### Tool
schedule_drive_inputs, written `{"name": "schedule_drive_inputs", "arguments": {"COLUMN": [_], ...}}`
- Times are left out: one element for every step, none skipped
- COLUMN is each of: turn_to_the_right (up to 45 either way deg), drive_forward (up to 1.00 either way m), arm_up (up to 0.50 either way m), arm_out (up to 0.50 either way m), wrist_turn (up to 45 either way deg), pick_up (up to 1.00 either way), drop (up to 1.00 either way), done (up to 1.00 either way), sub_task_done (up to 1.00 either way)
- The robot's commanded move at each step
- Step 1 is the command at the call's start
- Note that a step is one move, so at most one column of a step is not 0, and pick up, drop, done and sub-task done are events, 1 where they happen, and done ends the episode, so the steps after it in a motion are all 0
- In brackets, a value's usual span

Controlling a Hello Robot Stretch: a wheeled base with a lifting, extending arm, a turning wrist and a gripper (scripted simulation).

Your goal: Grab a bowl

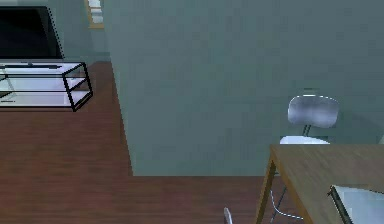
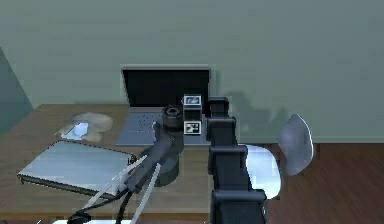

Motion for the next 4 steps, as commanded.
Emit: {"name": "schedule_drive_inputs", "arguments": {"turn_to_the_right": [0.0, 0.0, 0.0, 0.0], "drive_forward": [0.0, 0.0, 0.0, 0.0], "arm_up": [0.0, 0.0, 0.0, -0.3], "arm_out": [0.0, 0.0, 0.0, 0.0], "wrist_turn": [45.0, 45.0, 21.0, 0.0], "pick_up": [0.0, 0.0, 0.0, 0.0], "drop": [0.0, 0.0, 0.0, 0.0], "done": [0.0, 0.0, 0.0, 0.0], "sub_task_done": [0.0, 0.0, 0.0, 0.0]}}
